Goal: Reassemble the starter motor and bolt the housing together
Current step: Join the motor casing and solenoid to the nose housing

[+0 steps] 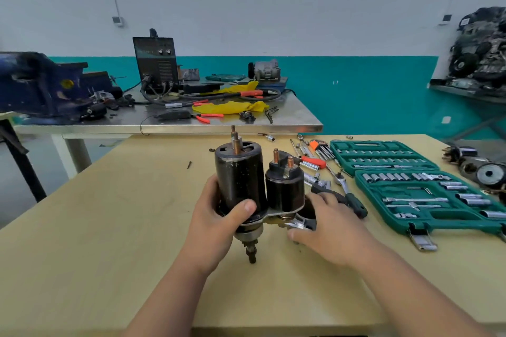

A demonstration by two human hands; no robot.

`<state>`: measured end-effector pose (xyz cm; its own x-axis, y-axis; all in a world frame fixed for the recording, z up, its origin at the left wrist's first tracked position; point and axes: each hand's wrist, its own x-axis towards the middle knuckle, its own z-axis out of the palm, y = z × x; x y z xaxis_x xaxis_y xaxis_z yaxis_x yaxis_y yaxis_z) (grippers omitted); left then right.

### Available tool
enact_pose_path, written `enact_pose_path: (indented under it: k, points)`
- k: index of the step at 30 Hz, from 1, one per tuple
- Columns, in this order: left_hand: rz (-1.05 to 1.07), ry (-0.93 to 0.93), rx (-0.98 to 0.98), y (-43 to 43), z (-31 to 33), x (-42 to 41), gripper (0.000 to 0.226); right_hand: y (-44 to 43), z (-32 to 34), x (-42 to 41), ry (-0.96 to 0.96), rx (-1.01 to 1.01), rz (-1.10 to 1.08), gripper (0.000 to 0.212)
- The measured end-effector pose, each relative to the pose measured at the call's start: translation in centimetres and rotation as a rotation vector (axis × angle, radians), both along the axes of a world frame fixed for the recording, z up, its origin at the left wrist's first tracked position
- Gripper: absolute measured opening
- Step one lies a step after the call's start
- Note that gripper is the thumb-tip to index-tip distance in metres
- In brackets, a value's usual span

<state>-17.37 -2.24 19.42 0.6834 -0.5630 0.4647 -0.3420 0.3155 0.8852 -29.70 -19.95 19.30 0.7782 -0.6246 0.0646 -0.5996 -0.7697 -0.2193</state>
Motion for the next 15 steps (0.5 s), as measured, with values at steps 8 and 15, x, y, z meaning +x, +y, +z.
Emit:
enact_pose_path:
  k: [8, 15]
  points:
    - [0.013, 0.021, 0.003, 1.0, 0.3, 0.7, 0.06, 7.8, 1.9, -4.6, -0.61, 0.569, 0.104, 0.026]
    - [0.128, 0.023, -0.085, 0.7, 0.3, -0.7, 0.048, 11.7, -1.3, -3.9, -0.424, 0.43, 0.142, 0.037]
